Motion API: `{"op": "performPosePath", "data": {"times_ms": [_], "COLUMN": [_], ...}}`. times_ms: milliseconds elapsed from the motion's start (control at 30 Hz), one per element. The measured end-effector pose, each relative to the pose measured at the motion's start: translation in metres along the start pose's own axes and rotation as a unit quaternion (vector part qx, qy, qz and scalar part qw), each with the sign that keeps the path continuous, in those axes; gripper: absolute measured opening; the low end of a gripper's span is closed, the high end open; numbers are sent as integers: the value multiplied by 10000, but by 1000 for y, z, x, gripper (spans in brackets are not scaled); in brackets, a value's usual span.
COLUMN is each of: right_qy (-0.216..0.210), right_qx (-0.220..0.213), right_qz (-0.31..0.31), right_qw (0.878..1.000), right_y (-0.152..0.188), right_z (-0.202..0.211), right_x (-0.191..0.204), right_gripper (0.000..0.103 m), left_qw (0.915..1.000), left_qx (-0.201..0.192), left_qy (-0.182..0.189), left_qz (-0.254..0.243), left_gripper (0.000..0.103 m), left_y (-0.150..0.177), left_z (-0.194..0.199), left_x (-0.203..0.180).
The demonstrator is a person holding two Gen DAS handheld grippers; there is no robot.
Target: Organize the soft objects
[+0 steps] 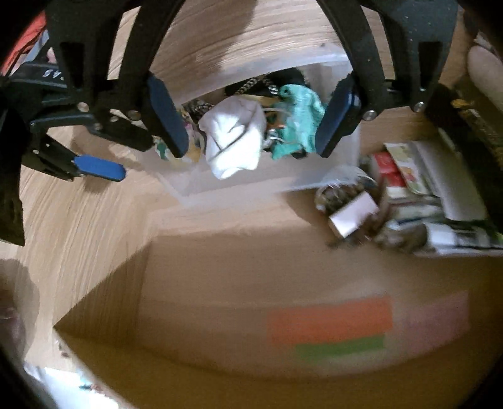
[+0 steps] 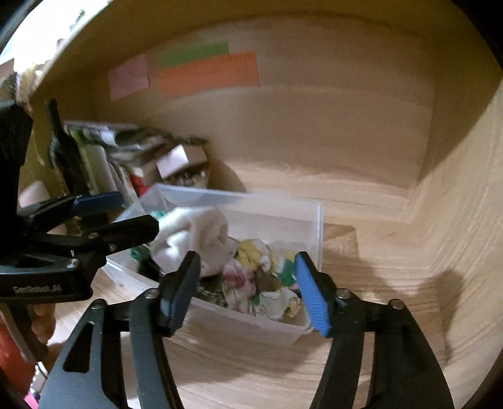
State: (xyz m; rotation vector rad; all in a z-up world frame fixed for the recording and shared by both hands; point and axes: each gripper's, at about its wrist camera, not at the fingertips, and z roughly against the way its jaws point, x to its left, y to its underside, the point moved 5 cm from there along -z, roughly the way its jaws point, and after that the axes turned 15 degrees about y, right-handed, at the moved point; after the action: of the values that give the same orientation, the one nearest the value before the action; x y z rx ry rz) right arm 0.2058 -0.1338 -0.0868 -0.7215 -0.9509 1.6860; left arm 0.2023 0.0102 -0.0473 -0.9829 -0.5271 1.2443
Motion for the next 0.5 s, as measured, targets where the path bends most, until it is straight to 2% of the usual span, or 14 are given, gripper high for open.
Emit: {"op": "performPosePath", "data": {"times_ms": [100,233,300,367,433,500], "right_qy": [-23,-71,-82,-75,-44,-19], "right_qx": [-265,-654,-862,-1075,-1248,-1383], "right_qz": [-41,-142,-187,-214,-218,-235], "right_qw": [9996,9977,9961,9939,9919,9901], "right_y": [-5,-11,-13,-14,-14,-12], "right_z": [19,51,66,79,92,103], "right_x": [2,3,4,5,6,6], "right_gripper": [60,61,72,76,77,84], "left_qw": [9994,9981,9971,9956,9938,9927], "left_qx": [-262,-566,-724,-889,-1038,-1128], "left_qy": [-178,-172,-143,-203,-305,-307], "left_qz": [-130,-166,-172,-230,-263,-284], "left_gripper": [87,87,88,95,99,100], "left_y": [-1,-3,-4,-4,-2,1], "left_z": [22,48,62,76,87,96], "left_x": [-4,-10,-13,-18,-21,-26]}}
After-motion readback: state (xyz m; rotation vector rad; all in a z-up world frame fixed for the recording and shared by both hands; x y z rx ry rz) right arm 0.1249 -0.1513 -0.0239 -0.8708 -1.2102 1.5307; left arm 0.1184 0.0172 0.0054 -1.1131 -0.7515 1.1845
